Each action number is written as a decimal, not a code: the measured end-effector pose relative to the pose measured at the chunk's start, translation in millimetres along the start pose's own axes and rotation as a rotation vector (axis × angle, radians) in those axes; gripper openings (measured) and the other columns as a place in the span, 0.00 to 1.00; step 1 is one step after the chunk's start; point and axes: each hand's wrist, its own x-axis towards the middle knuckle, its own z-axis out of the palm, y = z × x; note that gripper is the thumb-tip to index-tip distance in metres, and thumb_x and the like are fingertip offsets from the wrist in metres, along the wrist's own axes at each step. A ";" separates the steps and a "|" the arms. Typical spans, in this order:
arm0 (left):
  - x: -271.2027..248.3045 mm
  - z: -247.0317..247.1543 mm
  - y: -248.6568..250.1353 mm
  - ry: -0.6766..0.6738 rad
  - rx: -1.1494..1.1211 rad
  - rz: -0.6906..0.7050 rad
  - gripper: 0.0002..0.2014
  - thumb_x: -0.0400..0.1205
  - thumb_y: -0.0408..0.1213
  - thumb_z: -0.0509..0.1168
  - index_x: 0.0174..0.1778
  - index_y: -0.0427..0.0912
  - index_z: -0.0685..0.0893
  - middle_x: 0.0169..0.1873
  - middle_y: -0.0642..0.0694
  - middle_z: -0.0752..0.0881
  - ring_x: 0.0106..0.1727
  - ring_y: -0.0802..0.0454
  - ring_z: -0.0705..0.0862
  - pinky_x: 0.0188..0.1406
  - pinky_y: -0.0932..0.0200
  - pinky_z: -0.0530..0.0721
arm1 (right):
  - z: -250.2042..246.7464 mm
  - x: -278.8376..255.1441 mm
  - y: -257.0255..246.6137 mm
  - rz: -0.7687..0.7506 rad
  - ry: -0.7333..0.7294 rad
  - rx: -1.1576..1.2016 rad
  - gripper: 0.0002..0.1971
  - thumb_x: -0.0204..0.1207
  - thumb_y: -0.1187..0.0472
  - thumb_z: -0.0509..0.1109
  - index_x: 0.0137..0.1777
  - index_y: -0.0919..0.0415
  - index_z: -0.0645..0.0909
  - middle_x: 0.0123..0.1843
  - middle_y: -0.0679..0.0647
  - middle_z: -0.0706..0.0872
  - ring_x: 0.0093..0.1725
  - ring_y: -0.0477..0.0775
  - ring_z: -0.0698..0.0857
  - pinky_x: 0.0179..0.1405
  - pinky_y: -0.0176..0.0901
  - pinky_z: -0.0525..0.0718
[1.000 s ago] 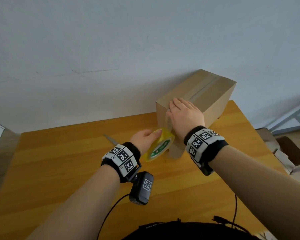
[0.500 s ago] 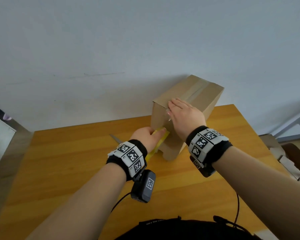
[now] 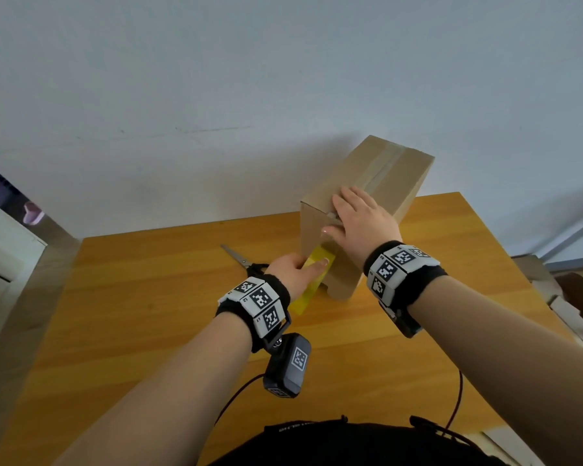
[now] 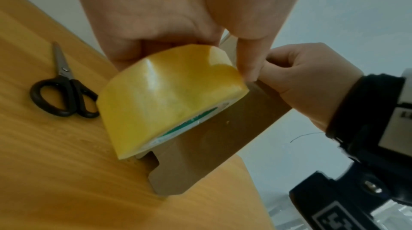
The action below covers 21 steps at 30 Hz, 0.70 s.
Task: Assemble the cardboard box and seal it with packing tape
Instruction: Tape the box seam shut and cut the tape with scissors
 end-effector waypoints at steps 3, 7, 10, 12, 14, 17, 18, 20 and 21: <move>0.3 1.8 -0.1 -0.024 -0.094 0.000 0.19 0.79 0.52 0.63 0.57 0.41 0.81 0.50 0.44 0.84 0.52 0.45 0.82 0.46 0.57 0.77 | -3.6 1.7 -2.0 -0.002 0.010 -0.008 0.28 0.82 0.47 0.55 0.79 0.58 0.60 0.82 0.53 0.60 0.82 0.52 0.54 0.78 0.47 0.59; -1.1 0.4 -7.4 -0.046 -0.198 0.004 0.19 0.78 0.46 0.67 0.63 0.44 0.78 0.56 0.45 0.84 0.54 0.48 0.81 0.49 0.59 0.75 | -2.8 1.4 -4.1 0.005 0.029 -0.008 0.29 0.82 0.46 0.56 0.79 0.59 0.60 0.82 0.54 0.60 0.82 0.53 0.55 0.77 0.47 0.60; -3.2 -2.4 -14.9 -0.056 -0.249 0.012 0.20 0.77 0.45 0.68 0.64 0.45 0.77 0.55 0.46 0.83 0.55 0.49 0.81 0.52 0.57 0.78 | 0.1 0.9 -3.8 0.001 0.009 -0.033 0.36 0.77 0.40 0.61 0.79 0.59 0.58 0.82 0.54 0.59 0.82 0.53 0.55 0.77 0.48 0.60; -4.8 -3.1 -16.2 -0.065 -0.277 0.034 0.20 0.78 0.45 0.67 0.66 0.46 0.77 0.56 0.47 0.83 0.58 0.48 0.82 0.56 0.55 0.79 | -0.1 0.8 -5.1 0.004 0.012 -0.040 0.37 0.75 0.41 0.65 0.79 0.59 0.60 0.82 0.55 0.61 0.81 0.54 0.56 0.77 0.49 0.61; -5.9 -3.4 -13.8 -0.060 -0.287 0.057 0.20 0.79 0.44 0.66 0.66 0.45 0.77 0.55 0.48 0.83 0.56 0.49 0.81 0.54 0.57 0.78 | -1.2 1.1 -6.1 0.007 0.039 -0.032 0.34 0.75 0.44 0.66 0.77 0.59 0.63 0.80 0.55 0.63 0.81 0.55 0.59 0.76 0.50 0.63; -6.2 -4.8 -10.1 -0.041 -0.254 0.056 0.17 0.80 0.47 0.63 0.62 0.44 0.80 0.48 0.50 0.82 0.50 0.52 0.80 0.47 0.61 0.74 | -1.5 1.3 -6.8 0.008 0.051 -0.035 0.31 0.76 0.46 0.66 0.76 0.59 0.64 0.80 0.54 0.64 0.80 0.54 0.60 0.76 0.49 0.63; -6.4 -5.2 -9.9 -0.038 -0.226 0.054 0.15 0.80 0.48 0.63 0.58 0.45 0.81 0.45 0.51 0.82 0.48 0.52 0.79 0.44 0.61 0.74 | -1.1 1.5 -6.7 0.010 0.050 -0.035 0.31 0.76 0.46 0.66 0.76 0.59 0.64 0.80 0.54 0.64 0.80 0.54 0.60 0.76 0.49 0.63; -7.7 -6.3 -8.8 -0.025 -0.141 0.052 0.12 0.80 0.52 0.61 0.45 0.47 0.80 0.36 0.52 0.81 0.42 0.51 0.79 0.36 0.61 0.73 | -0.3 2.1 -6.6 0.015 0.049 -0.031 0.31 0.76 0.46 0.65 0.76 0.59 0.65 0.80 0.54 0.64 0.80 0.54 0.60 0.76 0.50 0.63; -8.2 -6.6 -8.1 -0.012 -0.087 0.057 0.14 0.80 0.54 0.61 0.41 0.46 0.79 0.33 0.52 0.79 0.40 0.50 0.78 0.34 0.61 0.73 | -0.1 2.7 -6.6 0.016 0.050 -0.027 0.31 0.76 0.46 0.65 0.76 0.59 0.65 0.80 0.54 0.64 0.80 0.54 0.60 0.76 0.50 0.63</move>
